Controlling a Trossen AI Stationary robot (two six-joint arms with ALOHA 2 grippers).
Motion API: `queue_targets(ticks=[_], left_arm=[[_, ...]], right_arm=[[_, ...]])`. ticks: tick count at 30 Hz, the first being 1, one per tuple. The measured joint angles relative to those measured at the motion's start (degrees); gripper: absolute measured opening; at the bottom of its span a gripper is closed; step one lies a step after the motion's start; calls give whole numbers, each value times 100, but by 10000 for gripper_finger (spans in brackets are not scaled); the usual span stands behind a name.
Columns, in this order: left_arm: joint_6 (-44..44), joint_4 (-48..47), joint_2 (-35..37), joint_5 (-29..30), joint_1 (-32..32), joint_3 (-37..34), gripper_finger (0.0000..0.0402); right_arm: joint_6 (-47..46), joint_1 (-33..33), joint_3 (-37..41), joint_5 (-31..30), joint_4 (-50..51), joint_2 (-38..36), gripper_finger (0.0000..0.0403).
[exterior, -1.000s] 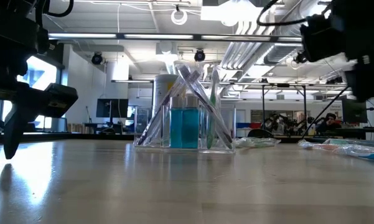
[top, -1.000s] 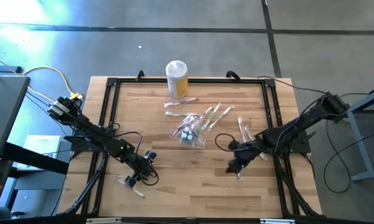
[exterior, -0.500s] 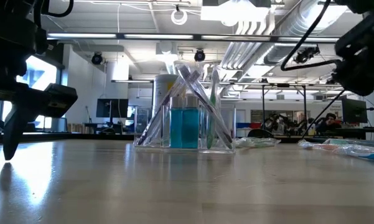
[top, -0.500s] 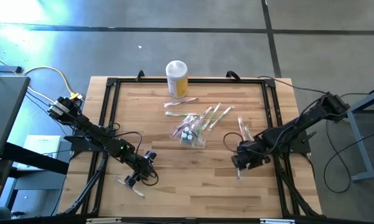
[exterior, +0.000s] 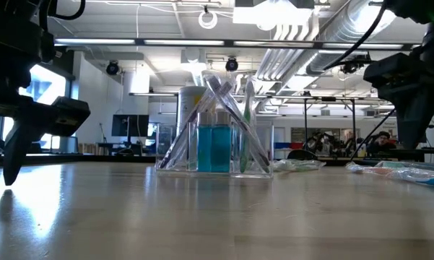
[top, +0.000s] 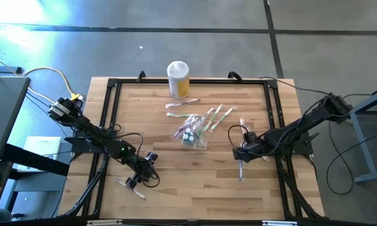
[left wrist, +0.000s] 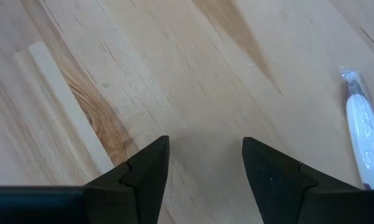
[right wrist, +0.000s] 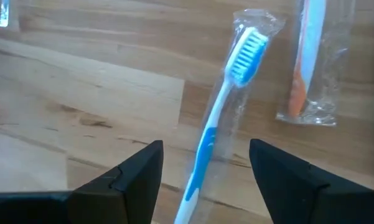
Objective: Pick & Place toothbrushing station
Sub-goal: Put the blue toothbrush into the transparent organizer
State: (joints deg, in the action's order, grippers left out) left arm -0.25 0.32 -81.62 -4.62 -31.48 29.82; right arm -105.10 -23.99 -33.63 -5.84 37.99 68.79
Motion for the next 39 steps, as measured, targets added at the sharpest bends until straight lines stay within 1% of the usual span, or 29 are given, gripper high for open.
queue_targets(ticks=[2,6,15,20,24,27,30,33,39], left_arm=[[-2,-2,0,1,0,0,198],[-2,-29,0,2,0,0,198],[-4,-27,0,7,0,0,198],[-2,-4,0,22,0,0,198],[18,-22,0,22,0,0,198],[70,0,0,22,0,0,198],[94,31,0,22,0,0,198],[102,115,0,30,0,0,198],[151,260,0,48,0,0,198]], right_arm=[[4,0,0,-24,42,26,231],[35,-41,0,-192,27,332,231],[50,-82,-67,-166,-22,1450,231],[46,-136,-96,-287,-29,1608,231],[33,-345,-68,-689,-49,1615,224],[31,-499,-52,-867,-42,1615,203],[-12,-693,-23,-1163,-48,1631,170],[-189,-904,7,-1431,-61,1652,130],[-518,-1239,21,-1698,-89,1669,42]])
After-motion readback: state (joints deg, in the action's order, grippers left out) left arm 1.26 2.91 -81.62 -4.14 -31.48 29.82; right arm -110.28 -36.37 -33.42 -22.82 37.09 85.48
